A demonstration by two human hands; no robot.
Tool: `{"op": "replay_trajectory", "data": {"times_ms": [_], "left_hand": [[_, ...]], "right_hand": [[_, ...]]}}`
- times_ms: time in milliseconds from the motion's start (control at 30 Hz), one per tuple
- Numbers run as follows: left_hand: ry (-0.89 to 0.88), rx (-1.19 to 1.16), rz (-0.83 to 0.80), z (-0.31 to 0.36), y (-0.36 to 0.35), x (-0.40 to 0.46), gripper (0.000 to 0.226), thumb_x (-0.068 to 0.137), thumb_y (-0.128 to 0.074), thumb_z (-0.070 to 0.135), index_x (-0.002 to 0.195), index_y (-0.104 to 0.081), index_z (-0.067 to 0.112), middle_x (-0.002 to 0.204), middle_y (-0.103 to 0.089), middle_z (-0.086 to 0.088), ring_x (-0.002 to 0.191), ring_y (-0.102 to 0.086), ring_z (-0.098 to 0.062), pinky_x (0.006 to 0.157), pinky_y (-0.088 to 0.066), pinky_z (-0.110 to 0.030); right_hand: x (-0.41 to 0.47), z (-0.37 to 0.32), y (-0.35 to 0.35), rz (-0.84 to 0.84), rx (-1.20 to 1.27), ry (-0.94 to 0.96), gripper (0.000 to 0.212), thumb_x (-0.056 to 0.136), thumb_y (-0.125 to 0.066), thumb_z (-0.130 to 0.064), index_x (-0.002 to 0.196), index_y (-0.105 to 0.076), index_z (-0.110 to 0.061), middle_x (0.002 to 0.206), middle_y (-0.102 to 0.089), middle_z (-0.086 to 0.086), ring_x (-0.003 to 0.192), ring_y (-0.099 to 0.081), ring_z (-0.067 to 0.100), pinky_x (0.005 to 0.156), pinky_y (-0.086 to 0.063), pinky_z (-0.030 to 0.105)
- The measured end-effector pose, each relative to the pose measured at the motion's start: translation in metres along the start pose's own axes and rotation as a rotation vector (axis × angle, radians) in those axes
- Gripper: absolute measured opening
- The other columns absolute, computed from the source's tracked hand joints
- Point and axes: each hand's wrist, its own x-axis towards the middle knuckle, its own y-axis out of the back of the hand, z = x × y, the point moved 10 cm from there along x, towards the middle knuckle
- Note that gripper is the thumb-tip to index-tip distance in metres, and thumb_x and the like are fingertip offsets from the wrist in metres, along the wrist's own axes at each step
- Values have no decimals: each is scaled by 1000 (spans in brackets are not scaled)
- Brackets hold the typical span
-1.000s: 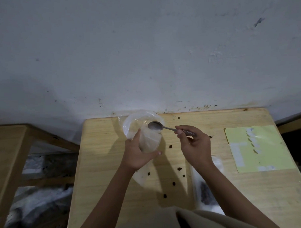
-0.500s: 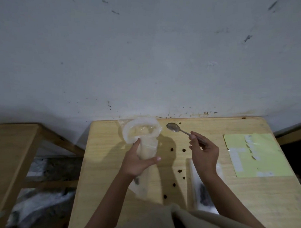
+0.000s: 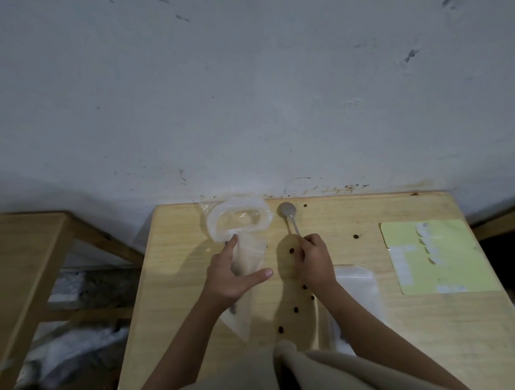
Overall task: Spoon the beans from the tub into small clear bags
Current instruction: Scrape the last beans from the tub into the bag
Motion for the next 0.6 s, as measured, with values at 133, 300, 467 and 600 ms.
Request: {"op": "replay_trajectory", "data": {"times_ms": [133,300,467,600], "left_hand": [[-1,5,-4,0,-5,3,125,39,-82,71,146,-23,43,152,-27,4,141,-25,-17,112,-32,-48],[-3,17,-15,-1,-9,7,125,40,-81,71,147,-23,41,151,-29,3,140,-26,-18,112,-32,-49],[-4,9,-7,2,-12,5,124,41,-81,68,147,-24,40,148,-30,3,140,-27,-17,112,-31,-45],[-22,8,32,7,-10,0,116,53,-86,56,148,-20,40,146,-27,-2,140,-23,-18,109,-30,-35]], "right_hand": [[2,2,-11,-68,-79,-36,35,89,-49,-2,123,-55,-1,101,-53,12,89,-51,24,69,-47,30],[6,4,-15,-93,-111,-43,40,89,-47,-1,128,-52,-4,106,-51,14,98,-47,27,73,-43,29],[5,6,0,-27,-29,-54,32,86,-51,0,117,-60,-4,106,-50,14,95,-53,28,72,-40,25],[-12,-9,44,171,351,-85,20,85,-62,-3,103,-70,-7,94,-64,6,79,-62,13,68,-44,8]]}}
